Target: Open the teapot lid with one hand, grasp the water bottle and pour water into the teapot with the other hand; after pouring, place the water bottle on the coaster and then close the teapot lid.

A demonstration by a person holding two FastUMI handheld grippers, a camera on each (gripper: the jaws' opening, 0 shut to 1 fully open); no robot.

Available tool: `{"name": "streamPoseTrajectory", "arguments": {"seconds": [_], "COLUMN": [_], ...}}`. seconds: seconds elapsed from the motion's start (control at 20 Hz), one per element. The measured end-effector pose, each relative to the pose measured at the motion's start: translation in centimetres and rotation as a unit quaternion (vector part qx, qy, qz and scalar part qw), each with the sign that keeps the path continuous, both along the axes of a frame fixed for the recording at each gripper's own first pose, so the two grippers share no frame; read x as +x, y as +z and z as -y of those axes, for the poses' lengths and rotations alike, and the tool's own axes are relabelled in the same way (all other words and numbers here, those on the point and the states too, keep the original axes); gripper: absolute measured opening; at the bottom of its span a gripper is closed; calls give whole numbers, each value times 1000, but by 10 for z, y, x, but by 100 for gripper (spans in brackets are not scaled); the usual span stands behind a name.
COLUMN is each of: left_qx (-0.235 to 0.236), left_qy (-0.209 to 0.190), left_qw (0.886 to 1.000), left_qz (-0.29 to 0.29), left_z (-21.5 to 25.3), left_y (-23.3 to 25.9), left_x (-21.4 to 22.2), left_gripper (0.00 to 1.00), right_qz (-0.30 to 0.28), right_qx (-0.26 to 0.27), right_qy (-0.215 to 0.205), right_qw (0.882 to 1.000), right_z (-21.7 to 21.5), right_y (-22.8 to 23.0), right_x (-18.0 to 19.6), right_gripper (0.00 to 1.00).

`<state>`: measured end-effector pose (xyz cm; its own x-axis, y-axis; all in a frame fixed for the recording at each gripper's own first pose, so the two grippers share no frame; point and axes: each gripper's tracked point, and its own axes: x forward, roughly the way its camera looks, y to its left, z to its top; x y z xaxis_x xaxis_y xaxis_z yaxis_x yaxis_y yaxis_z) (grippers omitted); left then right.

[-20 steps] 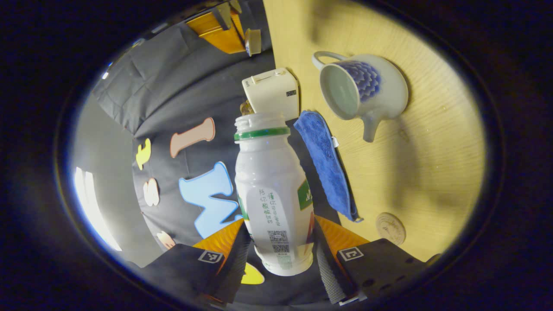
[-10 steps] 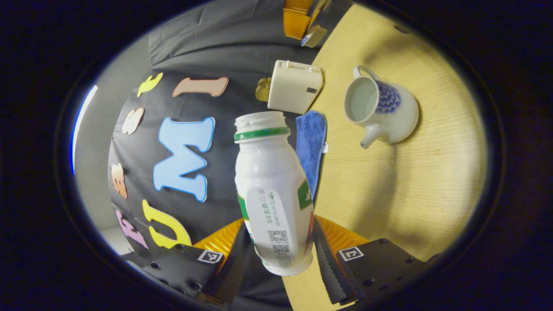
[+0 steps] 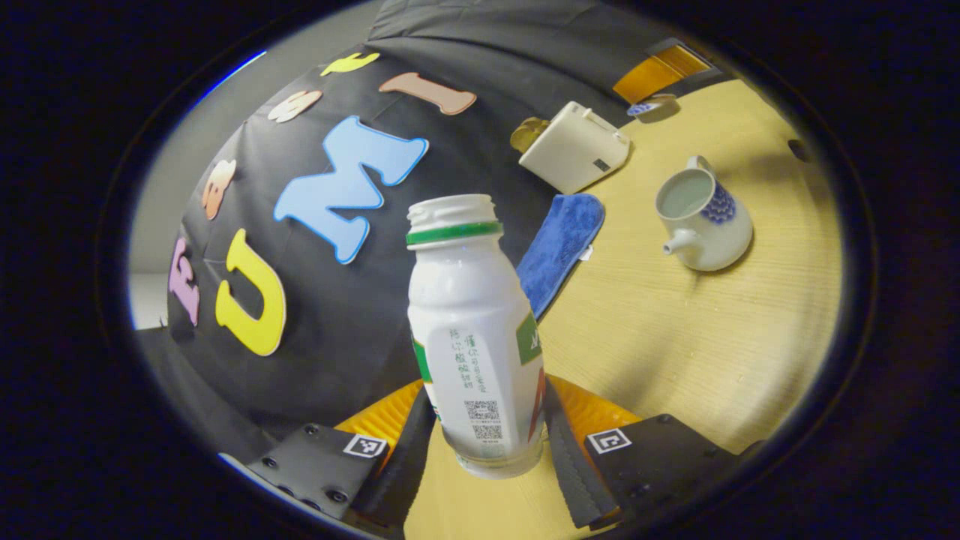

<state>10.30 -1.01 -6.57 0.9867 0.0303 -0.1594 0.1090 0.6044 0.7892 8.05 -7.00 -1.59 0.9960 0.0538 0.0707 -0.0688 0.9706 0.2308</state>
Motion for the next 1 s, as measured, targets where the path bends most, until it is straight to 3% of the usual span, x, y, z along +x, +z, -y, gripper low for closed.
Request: {"name": "streamPoseTrajectory", "arguments": {"seconds": [0.05, 0.1, 0.15, 0.25, 0.3, 0.35, 0.5, 0.6, 0.65, 0.75, 1.0], "left_qx": [-24, -50, -74, -110, -124, -140, -180, -217, -236, -263, -292], "left_qy": [9, 16, 23, 32, 36, 38, 42, 42, 42, 42, 35], "left_qw": [1000, 999, 997, 993, 992, 989, 983, 975, 971, 964, 955], "left_qz": [0, -3, -4, -2, 0, 1, 6, 8, 10, 16, 33], "left_z": [-4, -9, -11, -19, -22, -26, -34, -34, -35, -37, -37], "left_y": [-2, -4, -5, -5, -3, -1, 9, 13, 15, 22, 37], "left_x": [-1, -3, -5, -7, -7, -9, -13, -17, -17, -20, -25], "left_gripper": [88, 75, 88, 89, 82, 89, 89, 75, 75, 89, 88], "right_qz": [-2, -4, -6, -6, -5, -5, -11, -18, -21, -27, -36], "right_qx": [-2, -6, -13, -26, -32, -37, -51, -64, -70, -74, -83], "right_qy": [7, 14, 22, 41, 53, 67, 103, 112, 112, 116, 119], "right_qw": [1000, 1000, 1000, 999, 998, 997, 993, 991, 991, 990, 989], "right_z": [-4, -9, -15, -29, -37, -45, -68, -75, -76, -79, -82], "right_y": [-2, -4, -5, -7, -7, -9, -15, -21, -25, -29, -35], "right_x": [1, 1, 1, 0, -1, -2, -4, -3, -3, -1, 1], "right_gripper": [2, 2, 2, 2, 2, 2, 2, 2, 2, 2, 2]}}
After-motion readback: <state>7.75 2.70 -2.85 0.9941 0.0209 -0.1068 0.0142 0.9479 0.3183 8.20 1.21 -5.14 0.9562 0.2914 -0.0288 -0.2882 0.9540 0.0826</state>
